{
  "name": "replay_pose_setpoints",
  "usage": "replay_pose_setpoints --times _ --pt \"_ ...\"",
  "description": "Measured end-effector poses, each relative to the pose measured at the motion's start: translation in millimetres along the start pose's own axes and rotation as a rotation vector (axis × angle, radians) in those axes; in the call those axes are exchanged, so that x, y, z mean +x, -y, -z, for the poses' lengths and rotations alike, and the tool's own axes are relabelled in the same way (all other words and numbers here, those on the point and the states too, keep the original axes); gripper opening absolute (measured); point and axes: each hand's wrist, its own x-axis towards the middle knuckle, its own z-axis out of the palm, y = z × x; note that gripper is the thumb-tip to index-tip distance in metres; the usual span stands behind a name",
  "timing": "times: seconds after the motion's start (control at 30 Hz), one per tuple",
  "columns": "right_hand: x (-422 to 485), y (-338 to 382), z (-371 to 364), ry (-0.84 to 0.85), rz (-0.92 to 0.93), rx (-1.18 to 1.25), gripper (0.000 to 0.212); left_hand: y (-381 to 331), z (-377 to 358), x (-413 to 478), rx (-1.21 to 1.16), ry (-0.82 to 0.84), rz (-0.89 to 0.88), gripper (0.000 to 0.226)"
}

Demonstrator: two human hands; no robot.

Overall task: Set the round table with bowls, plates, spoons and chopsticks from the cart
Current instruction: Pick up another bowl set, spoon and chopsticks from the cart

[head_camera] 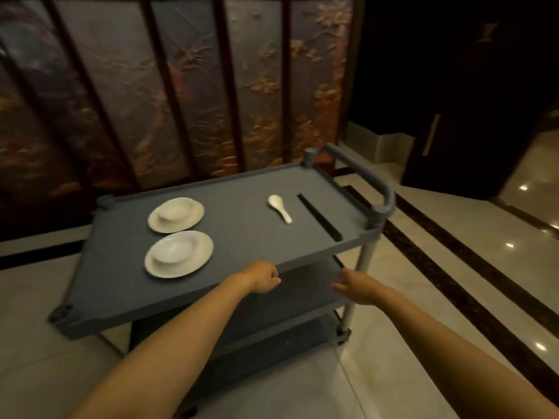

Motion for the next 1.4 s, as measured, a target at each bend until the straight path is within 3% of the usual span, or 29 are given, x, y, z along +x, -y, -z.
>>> replay_pose_setpoints --times 0.23,0.47,0.53,0.77,0.93,1.03,1.13,1.4 --pt "66 119 -21 0.113 0.176 0.129 0.04 119 16 -31 -0.23 -0.194 0.281 0.034" --pt "117 202 -32 0.191 0.217 0.159 0.021 192 24 -34 -0.477 -0.442 0.53 0.044" --pt "134 224 -29 0.227 0.215 0.196 0.024 213 27 -33 -0.505 -0.472 0.571 0.046" --pt "201 290 -26 0.334 0.205 0.181 0.033 279 39 -9 -0.558 -0.406 0.685 0.062" --pt "247 310 -32 0.418 0.189 0.035 0.038 297 34 18 -0.787 -0.316 0.831 0.071" --pt "265 315 -34 0.493 0.177 0.089 0.037 301 32 34 -0.903 -0.312 0.811 0.055" --pt "277 316 -36 0.553 0.217 0.089 0.037 308 28 45 -0.86 -0.396 0.75 0.034" --pt "291 313 -39 0.598 0.31 0.107 0.034 319 31 50 -0.825 -0.362 0.715 0.025"
